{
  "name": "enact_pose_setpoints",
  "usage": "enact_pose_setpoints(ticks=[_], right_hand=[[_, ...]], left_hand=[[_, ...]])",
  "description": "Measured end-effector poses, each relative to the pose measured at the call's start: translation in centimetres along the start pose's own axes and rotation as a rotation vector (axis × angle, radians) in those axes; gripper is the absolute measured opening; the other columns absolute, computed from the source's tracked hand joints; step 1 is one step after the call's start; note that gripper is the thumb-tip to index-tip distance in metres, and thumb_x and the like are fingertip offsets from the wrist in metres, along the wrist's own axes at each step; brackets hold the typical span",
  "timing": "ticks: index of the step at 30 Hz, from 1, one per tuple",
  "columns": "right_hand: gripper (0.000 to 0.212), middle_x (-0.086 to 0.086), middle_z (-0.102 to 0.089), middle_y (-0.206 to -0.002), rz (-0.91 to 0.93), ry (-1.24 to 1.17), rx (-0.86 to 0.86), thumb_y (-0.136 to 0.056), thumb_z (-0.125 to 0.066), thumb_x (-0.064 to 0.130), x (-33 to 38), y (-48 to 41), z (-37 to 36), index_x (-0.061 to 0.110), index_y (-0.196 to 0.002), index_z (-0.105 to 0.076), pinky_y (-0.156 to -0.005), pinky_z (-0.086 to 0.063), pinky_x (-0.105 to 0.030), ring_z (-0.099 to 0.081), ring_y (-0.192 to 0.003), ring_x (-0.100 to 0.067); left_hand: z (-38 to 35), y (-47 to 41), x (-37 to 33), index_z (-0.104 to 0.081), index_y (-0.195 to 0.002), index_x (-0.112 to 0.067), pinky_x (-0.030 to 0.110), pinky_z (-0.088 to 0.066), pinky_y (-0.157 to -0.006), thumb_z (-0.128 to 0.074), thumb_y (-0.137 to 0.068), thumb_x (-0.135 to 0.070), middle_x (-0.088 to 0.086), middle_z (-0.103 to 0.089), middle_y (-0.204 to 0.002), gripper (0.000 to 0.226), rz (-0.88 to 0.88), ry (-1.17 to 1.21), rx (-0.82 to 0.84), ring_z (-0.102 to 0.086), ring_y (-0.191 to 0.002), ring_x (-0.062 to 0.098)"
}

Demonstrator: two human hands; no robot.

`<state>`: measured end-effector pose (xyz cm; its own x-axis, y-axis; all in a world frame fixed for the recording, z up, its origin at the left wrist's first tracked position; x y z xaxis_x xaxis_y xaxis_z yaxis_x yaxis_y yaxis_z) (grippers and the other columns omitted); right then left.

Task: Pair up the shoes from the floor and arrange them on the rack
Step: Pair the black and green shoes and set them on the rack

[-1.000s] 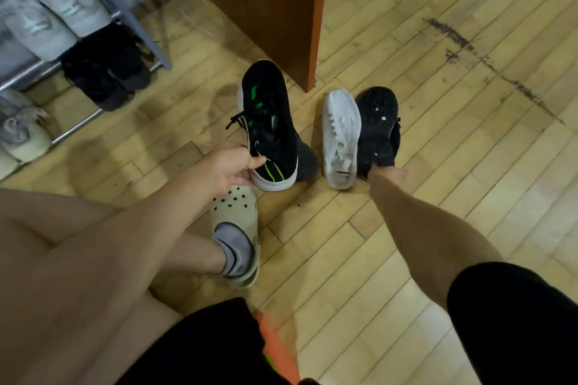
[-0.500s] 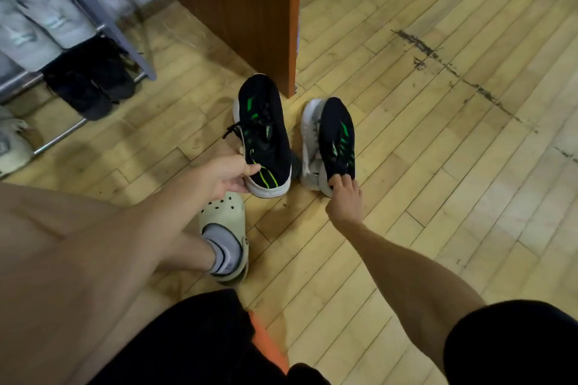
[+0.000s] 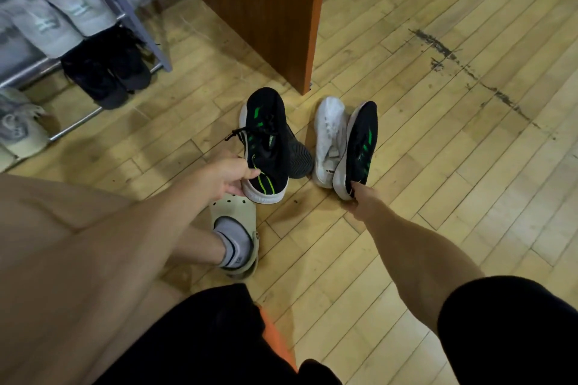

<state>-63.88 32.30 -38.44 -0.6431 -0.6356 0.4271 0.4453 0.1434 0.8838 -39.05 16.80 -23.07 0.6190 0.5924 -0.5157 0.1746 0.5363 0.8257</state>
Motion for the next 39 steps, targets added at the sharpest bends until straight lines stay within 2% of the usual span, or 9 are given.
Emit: enact_pose_setpoints(ticks=[6, 11, 13, 16, 23, 26, 31, 35, 39], right_hand=[[0.014, -0.018, -0.061, -0.108, -0.032, -0.069, 0.078, -0.087, -0.068, 0.007, 1.9, 2.2, 0.5, -0.001, -0.093, -0.057, -0.072, -0.056, -0.039, -0.061, -0.076, -0.024], [0.017, -0.021, -0.06, -0.107, 0.094, -0.022, 0.034, -0.084, -0.066, -0.01, 3.6, 5.6, -0.2, 0.001, -0.072, -0.057, -0.079, -0.06, -0.04, -0.065, -0.095, -0.031], [0.013, -0.021, -0.06, -0.111, 0.129, -0.028, 0.042, -0.081, -0.07, -0.008, 3.8, 7.1, -1.2, -0.005, -0.087, -0.06, -0.083, -0.058, -0.041, -0.065, -0.095, -0.033], [0.043, -0.02, -0.061, -0.113, 0.182, -0.035, 0.101, -0.075, -0.076, -0.006, 3.9, 9.4, -3.1, -0.009, -0.113, -0.055, -0.071, -0.061, -0.044, -0.067, -0.089, -0.033], [0.026, -0.016, -0.065, -0.07, 0.303, 0.148, 0.249, -0.071, -0.079, -0.004, 4.2, 14.6, -9.9, -0.004, -0.09, -0.061, -0.07, -0.061, -0.046, -0.065, -0.062, -0.028], [0.024, -0.017, -0.063, -0.075, 0.363, 0.199, 0.298, -0.072, -0.079, 0.0, 5.5, 16.6, -12.9, -0.002, -0.089, -0.061, -0.077, -0.06, -0.048, -0.064, -0.064, -0.028], [0.029, -0.015, -0.066, -0.081, 0.487, 0.27, 0.473, -0.076, -0.077, -0.001, 8.2, 22.2, -19.8, 0.001, -0.1, -0.062, -0.059, -0.061, -0.035, -0.066, -0.073, -0.027], [0.025, -0.017, -0.072, -0.097, 0.534, 0.31, 0.566, -0.073, -0.079, 0.0, 10.3, 25.7, -24.7, 0.002, -0.093, -0.065, -0.066, -0.06, -0.036, -0.07, -0.087, -0.029], [0.021, -0.016, -0.071, -0.098, 0.561, 0.322, 0.659, -0.076, -0.076, -0.002, 12.0, 29.4, -29.3, 0.004, -0.093, -0.066, -0.084, -0.059, -0.042, -0.069, -0.092, -0.031]], left_hand=[[0.4, -0.1, -0.3, -0.052, -0.128, -0.002, 0.039, -0.051, -0.081, -0.059, -0.091, -0.003, 0.018, -0.063, -0.124, 0.038, 0.0, 0.039, -0.019, -0.061, -0.112, 0.033], [0.4, 0.6, -0.3, -0.048, -0.133, -0.001, 0.042, -0.046, -0.098, -0.056, -0.093, -0.004, 0.016, -0.057, -0.133, 0.041, 0.005, 0.124, -0.017, -0.055, -0.122, 0.033], [0.4, 1.2, -0.5, -0.047, -0.134, 0.0, 0.041, -0.045, -0.1, -0.055, -0.094, -0.004, 0.017, -0.055, -0.135, 0.041, -0.015, 0.175, -0.024, -0.053, -0.124, 0.032], [0.8, 2.4, -1.0, -0.046, -0.135, 0.0, 0.038, -0.047, -0.091, -0.055, -0.094, -0.003, 0.016, -0.055, -0.135, 0.042, -0.056, 0.257, -0.054, -0.054, -0.124, 0.031], [6.7, 6.1, -1.1, -0.046, -0.136, -0.002, 0.042, -0.045, -0.099, -0.055, -0.093, -0.005, 0.013, -0.051, -0.141, 0.044, -0.105, 0.386, -0.107, -0.05, -0.128, 0.029], [9.8, 7.5, -1.4, -0.05, -0.131, -0.002, 0.042, -0.047, -0.098, -0.057, -0.092, -0.004, 0.014, -0.055, -0.136, 0.04, -0.143, 0.389, -0.13, -0.054, -0.124, 0.03], [17.3, 11.0, -1.0, -0.052, -0.129, -0.001, 0.038, -0.046, -0.093, -0.05, -0.096, -0.001, 0.01, -0.06, -0.127, 0.034, -0.198, 0.432, -0.254, -0.055, -0.122, 0.029], [22.5, 12.9, -0.9, -0.058, -0.108, -0.01, 0.027, -0.049, -0.073, -0.049, -0.096, -0.002, 0.002, -0.061, -0.091, 0.016, -0.235, 0.492, -0.303, -0.06, -0.073, 0.016], [28.4, 13.8, -0.3, -0.062, -0.084, -0.004, 0.034, -0.055, -0.062, -0.062, -0.086, 0.004, 0.01, -0.066, -0.091, 0.008, -0.245, 0.563, -0.489, -0.061, -0.067, 0.019]])
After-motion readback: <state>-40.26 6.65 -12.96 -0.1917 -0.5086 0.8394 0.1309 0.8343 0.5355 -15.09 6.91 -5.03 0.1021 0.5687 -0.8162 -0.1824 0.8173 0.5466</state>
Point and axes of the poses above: each hand's wrist, its own y-axis away from the middle knuckle, its own z-axis out of the back of the hand, x = y × z, the point moved 5 cm from there along -y, towards the middle knuckle
